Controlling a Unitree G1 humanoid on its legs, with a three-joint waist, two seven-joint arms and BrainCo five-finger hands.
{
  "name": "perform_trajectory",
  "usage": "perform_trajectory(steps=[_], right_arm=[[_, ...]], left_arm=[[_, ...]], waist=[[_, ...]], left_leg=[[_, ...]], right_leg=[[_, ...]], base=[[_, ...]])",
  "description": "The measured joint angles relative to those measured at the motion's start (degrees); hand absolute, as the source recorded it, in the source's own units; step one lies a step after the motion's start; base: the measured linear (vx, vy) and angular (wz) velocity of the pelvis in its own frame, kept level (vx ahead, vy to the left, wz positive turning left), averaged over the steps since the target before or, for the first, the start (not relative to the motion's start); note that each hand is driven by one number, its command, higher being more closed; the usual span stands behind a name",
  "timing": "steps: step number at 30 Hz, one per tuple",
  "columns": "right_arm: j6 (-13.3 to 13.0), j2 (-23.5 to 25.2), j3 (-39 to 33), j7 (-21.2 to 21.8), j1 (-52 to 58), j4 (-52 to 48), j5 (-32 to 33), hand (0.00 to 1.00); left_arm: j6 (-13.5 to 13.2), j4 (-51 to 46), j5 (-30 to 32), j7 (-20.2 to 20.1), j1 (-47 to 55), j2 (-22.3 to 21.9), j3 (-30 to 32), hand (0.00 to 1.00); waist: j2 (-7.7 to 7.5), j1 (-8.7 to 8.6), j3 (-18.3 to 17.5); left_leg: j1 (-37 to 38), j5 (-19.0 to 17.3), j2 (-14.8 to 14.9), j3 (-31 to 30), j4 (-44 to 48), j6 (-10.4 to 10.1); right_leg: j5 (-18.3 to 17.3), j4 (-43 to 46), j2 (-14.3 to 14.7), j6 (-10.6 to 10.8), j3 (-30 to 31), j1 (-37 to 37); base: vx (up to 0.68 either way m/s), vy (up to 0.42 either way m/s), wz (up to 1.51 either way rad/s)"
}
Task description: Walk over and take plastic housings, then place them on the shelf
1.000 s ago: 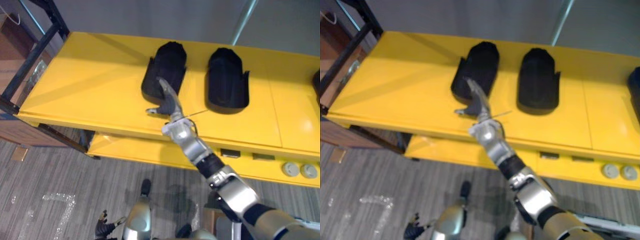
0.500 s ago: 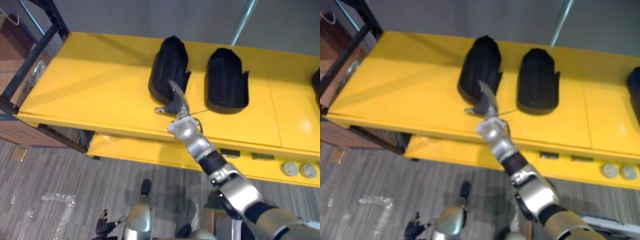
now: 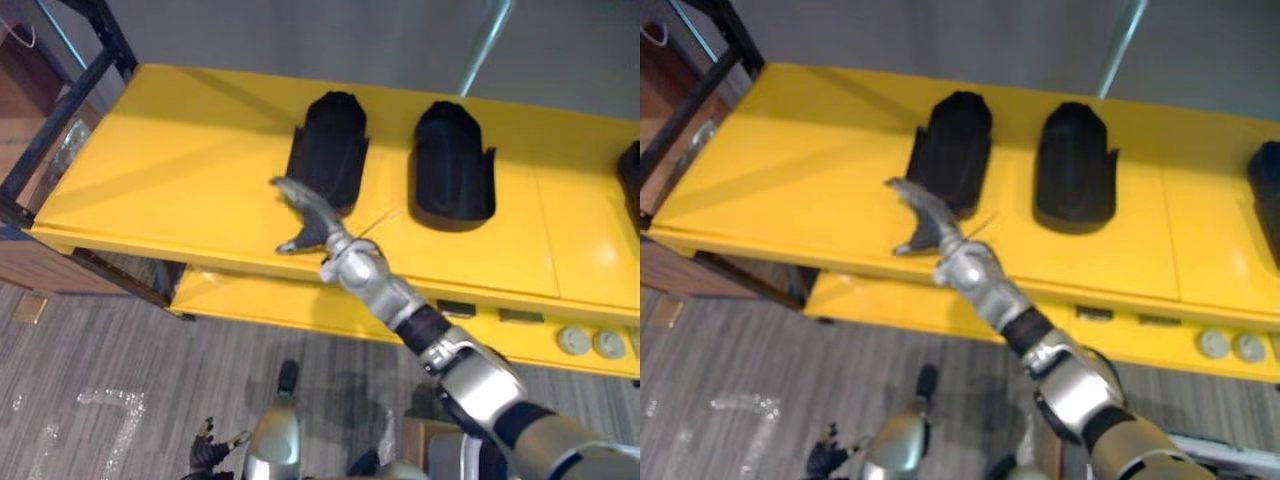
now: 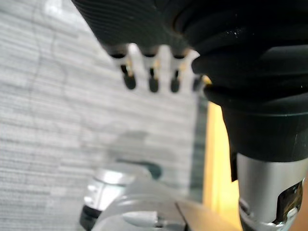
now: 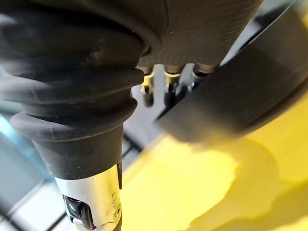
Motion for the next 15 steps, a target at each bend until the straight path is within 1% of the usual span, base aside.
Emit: perform_trajectory(steps=[2, 3, 5, 7, 8, 9, 10, 11, 12, 15], right_arm=[[-2.4, 0.0, 0.1, -0.7, -0.6, -0.1, 0.5, 0.00], [-3.0, 0.0, 0.1, -1.3, -1.0, -0.3, 0.8, 0.00], [-4.2, -0.2, 0.0, -3.8, -1.5, -2.6, 0.8, 0.00], [-7.9, -0.2, -0.3, -8.7, -1.7, -6.7, 0.8, 0.00], [-9.1, -0.1, -0.6, -10.0, -1.7, -7.8, 0.8, 0.00], [-10.7, 0.1, -1.6, -12.1, -1.7, -9.8, 0.6, 0.00], [-11.5, 0.7, -3.0, -14.4, -1.7, -11.7, -0.6, 0.00], [-11.9, 0.9, -3.8, -15.5, -1.7, -12.6, -1.6, 0.00], [-12.4, 1.4, -5.8, -18.7, -1.7, -15.3, -4.4, 0.00], [-13.0, 1.4, -8.0, -21.3, -1.7, -18.9, -6.6, 0.00]], left_arm=[[0.0, 0.1, 0.0, -0.1, 0.0, 0.1, 0.0, 0.00], [0.0, 0.1, 0.0, -0.1, 0.0, 0.1, 0.0, 0.00], [0.0, 0.1, 0.2, -0.3, 0.0, 0.1, 0.1, 0.00], [-0.1, 0.1, 0.6, -0.4, 0.0, 0.4, 0.1, 0.00], [-0.1, 0.2, 0.6, -0.4, 0.0, 0.5, 0.1, 0.00], [-0.1, 0.2, 0.6, -0.4, 0.0, 0.5, 0.2, 0.00], [-0.2, 0.2, 0.6, -0.4, 0.0, 0.5, 0.3, 0.00], [-0.4, 0.2, 0.6, -0.3, 0.0, 0.5, 0.4, 0.00], [-1.1, 0.4, 0.6, -0.3, 0.0, 0.5, 0.4, 0.00], [-2.0, 0.8, 0.6, 0.1, 0.0, 0.5, 0.5, 0.00]], waist=[[-0.02, 0.08, 0.0], [-0.02, 0.11, 0.0], [-0.02, 0.14, 0.0], [-0.25, 0.13, -0.2], [-0.39, 0.13, -0.2], [-0.66, 0.13, -0.4], [-0.91, 0.11, -0.5], [-1.01, 0.11, -0.6], [-1.35, -0.04, -0.8], [-2.00, -0.29, -1.2]], left_leg=[[0.0, -0.2, 0.1, -0.3, -0.1, 0.2], [0.0, -0.2, 0.1, -0.3, -0.1, 0.3], [0.0, -0.2, 0.2, -0.4, -0.1, 0.3], [-0.1, -0.2, 0.2, -0.4, -0.1, 0.3], [-0.1, -0.2, 0.3, -0.4, -0.1, 0.3], [-0.1, -0.3, 0.3, -0.3, -0.1, 0.3], [-0.1, -0.3, 0.3, -0.3, -0.1, 0.3], [-0.1, -0.3, 0.4, -0.3, -0.1, 0.2], [0.0, -0.3, 0.5, -0.1, -0.1, 0.0], [0.5, -0.3, 0.6, 0.3, -0.1, -0.1]], right_leg=[[0.7, -1.2, 0.6, 0.0, -0.3, 0.6], [0.8, -1.4, 0.7, -0.1, -0.3, 0.6], [0.8, -1.8, 0.8, 0.0, -0.3, 0.6], [1.0, -2.3, 1.0, 0.0, -0.3, 0.7], [1.0, -2.5, 1.0, 0.0, -0.3, 0.7], [1.1, -2.9, 1.2, 0.0, -0.3, 0.8], [1.3, -3.2, 1.3, 0.0, -0.3, 0.9], [1.4, -3.4, 1.3, 0.0, -0.2, 0.9], [1.8, -4.1, 1.5, 0.0, -0.2, 1.4], [2.3, -5.2, 1.6, 0.0, 0.1, 1.9]], base=[[-0.05, -0.004, 0.04], [-0.06, 0.005, 0.01], [-0.05, 0.012, 0.00], [-0.04, 0.001, -0.01], [0.00, 0.000, 0.00], [0.00, 0.000, 0.00], [0.00, 0.000, 0.00], [0.00, -0.018, -0.03], [0.01, -0.015, -0.03], [0.00, -0.008, -0.08]])
